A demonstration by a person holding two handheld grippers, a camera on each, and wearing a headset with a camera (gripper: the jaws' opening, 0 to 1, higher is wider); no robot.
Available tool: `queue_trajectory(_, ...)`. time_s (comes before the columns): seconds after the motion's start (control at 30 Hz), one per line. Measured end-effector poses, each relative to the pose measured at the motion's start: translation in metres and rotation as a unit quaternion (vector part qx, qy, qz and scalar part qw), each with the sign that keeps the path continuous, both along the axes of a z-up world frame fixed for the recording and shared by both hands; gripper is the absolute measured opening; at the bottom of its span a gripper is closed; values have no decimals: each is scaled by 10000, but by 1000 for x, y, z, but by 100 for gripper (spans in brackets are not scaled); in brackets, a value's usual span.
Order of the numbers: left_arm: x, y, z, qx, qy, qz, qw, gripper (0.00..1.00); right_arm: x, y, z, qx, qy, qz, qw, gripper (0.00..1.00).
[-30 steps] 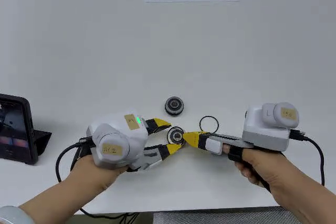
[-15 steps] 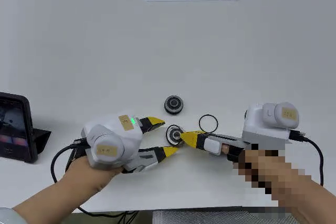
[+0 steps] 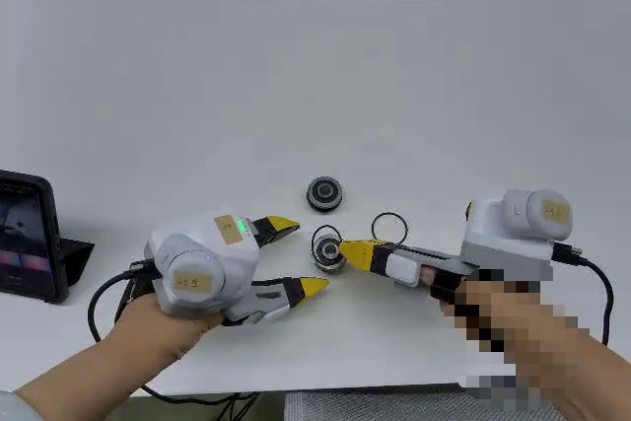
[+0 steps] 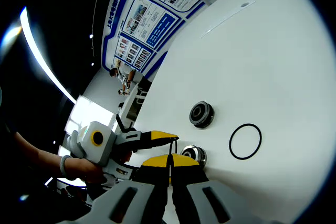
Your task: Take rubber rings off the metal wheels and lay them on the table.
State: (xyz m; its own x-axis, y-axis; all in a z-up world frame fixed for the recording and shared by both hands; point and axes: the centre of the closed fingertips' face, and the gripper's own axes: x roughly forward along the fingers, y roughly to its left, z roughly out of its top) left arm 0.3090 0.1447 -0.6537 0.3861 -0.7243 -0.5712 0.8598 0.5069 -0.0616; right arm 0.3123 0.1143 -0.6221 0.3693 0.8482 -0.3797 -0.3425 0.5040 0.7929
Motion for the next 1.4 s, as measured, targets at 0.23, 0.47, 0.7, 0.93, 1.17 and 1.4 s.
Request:
queue_trajectory(0.23,0,3,0,-2,3,28,10000,46,9,-20,4,1,-41,-308,9995,2)
queue_trajectory(0.47,1,3,0,-20,4,45,10000,47,17,-38,3,-53,-43,-545,9985,2)
queue_trajectory(0.7,1,4,0,-13,11,58,10000,46,23,-52,-3,-175,-10,-725,9972,2)
queue_trajectory(0.93,0,5,-1,-5,25,64,10000,46,27,-62,-19,-356,114,-827,9959,2)
queue_trajectory(1.17,0,6,-1,-2,33,83,10000,46,28,-67,-27,-642,101,-884,9940,2)
queue_trajectory(1.4,1,6,-1,1,33,87,10000,46,27,-67,-33,-1111,-189,-638,9916,5)
